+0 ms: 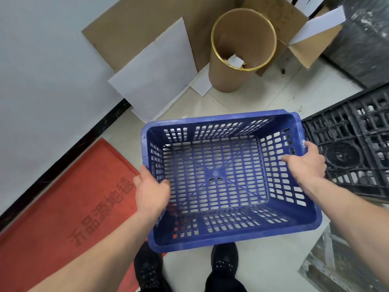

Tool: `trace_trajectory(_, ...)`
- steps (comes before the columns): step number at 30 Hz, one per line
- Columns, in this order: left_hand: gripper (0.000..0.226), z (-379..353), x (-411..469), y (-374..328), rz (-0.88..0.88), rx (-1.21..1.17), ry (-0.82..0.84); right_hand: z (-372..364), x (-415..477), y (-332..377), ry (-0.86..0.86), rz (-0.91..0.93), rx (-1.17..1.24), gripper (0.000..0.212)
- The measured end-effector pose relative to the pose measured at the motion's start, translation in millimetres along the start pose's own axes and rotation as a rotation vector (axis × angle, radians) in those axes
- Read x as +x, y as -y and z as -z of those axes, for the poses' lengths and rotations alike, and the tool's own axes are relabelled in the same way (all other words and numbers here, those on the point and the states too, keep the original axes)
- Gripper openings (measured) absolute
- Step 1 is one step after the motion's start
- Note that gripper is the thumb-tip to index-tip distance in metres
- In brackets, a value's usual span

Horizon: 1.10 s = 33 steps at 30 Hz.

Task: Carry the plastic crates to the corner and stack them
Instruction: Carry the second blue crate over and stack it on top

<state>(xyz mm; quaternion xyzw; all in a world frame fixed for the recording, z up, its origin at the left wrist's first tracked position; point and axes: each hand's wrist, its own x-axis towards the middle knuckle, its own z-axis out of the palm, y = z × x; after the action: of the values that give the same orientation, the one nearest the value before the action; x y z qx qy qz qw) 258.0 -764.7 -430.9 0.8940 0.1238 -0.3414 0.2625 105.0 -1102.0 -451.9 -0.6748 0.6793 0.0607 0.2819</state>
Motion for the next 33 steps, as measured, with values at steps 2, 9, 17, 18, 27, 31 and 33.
trace_trajectory(2,0.061,19,-8,0,0.005,-0.003,-0.024,8,-16,6,-0.002,-0.008,0.034,0.082)
trace_trajectory(9,0.061,105,-56,-2,0.042,0.029,-0.105,49,-85,39,0.038,0.009,0.108,0.076)
trace_trajectory(17,0.067,214,-122,-4,0.095,-0.019,-0.203,113,-167,90,0.034,0.102,0.117,0.04)
trace_trajectory(18,0.066,227,-127,1,0.099,-0.017,-0.213,123,-179,98,0.039,0.115,0.121,0.037)
trace_trajectory(27,0.035,330,-230,16,0.166,-0.172,-0.412,199,-285,171,0.143,0.415,0.113,0.01)
trace_trajectory(31,0.029,366,-274,47,0.236,-0.242,-0.53,210,-333,207,0.183,0.586,0.069,0.019)
trace_trajectory(33,0.026,382,-294,65,0.268,-0.291,-0.578,211,-359,223,0.214,0.673,0.048,0.022)
